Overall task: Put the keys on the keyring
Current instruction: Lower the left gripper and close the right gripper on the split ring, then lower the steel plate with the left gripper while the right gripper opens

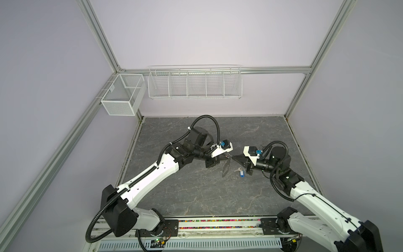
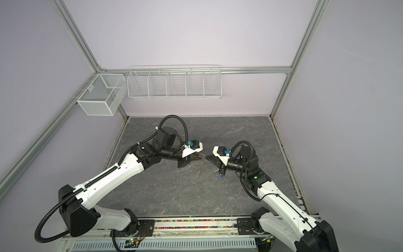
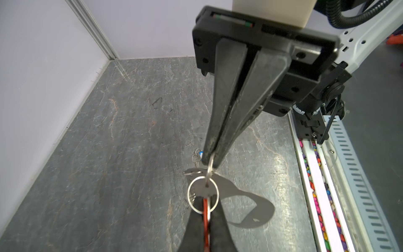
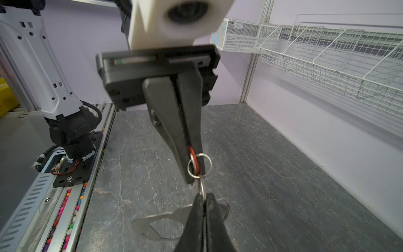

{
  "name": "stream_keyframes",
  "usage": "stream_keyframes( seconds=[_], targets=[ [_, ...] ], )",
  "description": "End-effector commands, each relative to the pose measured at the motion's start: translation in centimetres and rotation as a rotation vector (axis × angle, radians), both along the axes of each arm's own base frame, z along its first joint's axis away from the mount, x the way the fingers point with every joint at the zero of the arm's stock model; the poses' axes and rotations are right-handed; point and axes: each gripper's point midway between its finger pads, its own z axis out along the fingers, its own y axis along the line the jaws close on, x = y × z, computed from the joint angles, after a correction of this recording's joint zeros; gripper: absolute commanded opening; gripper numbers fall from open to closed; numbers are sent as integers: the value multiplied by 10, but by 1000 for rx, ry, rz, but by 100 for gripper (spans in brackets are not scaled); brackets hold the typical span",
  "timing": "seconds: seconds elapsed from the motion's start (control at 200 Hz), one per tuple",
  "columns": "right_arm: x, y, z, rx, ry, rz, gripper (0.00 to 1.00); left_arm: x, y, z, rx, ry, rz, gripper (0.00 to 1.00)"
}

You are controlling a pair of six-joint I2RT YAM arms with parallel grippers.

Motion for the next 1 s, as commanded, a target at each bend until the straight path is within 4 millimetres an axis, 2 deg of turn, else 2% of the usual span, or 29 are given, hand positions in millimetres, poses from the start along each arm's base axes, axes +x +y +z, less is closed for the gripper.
stream_keyframes(
  seconds=[0.0,0.13,0.245,0.305,0.38,0.465,0.545,0.565,0.58,0.585,0.69,0.775,0.875,0.92,0.995],
  targets=[
    [1,1,-1,-34,-18,18,7,-6,7,-10,121,7,-44,0],
    [5,-1,-4,-31,-15,-8,7,-8,3,-17,193,19,-76,0],
    [20,-8,-14,-69,18,-104,10,-3,2,-19,256,-2,-62,0],
    [31,-17,-15,-71,19,-191,15,3,0,-18,264,-22,-40,0],
    [50,-37,-16,-69,22,-343,27,18,-10,-20,251,-39,-1,0],
    [67,-66,-20,-77,41,-525,31,41,-28,-25,232,-69,30,0],
    [79,-96,-25,-81,66,-691,46,62,-53,-28,211,-77,20,0],
    [81,-103,-26,-80,72,-728,47,68,-60,-21,194,-88,19,0],
    [82,-107,-27,-80,78,-753,47,71,-64,-26,197,-81,16,0],
    [82,-109,-26,-79,79,-761,47,72,-66,-20,186,-90,18,0],
    [83,-131,-30,-85,103,-869,49,92,-87,-24,200,-79,24,0],
    [80,-143,-34,-75,114,-926,53,111,-87,-38,214,-76,61,0],
    [78,-156,-42,-70,133,-997,61,117,-76,-58,220,-29,68,0],
    [78,-160,-47,-74,144,-1015,65,120,-66,-75,257,-15,94,0],
    [78,-158,-55,-84,157,-1005,66,122,-48,-105,319,6,125,0]
  ],
)
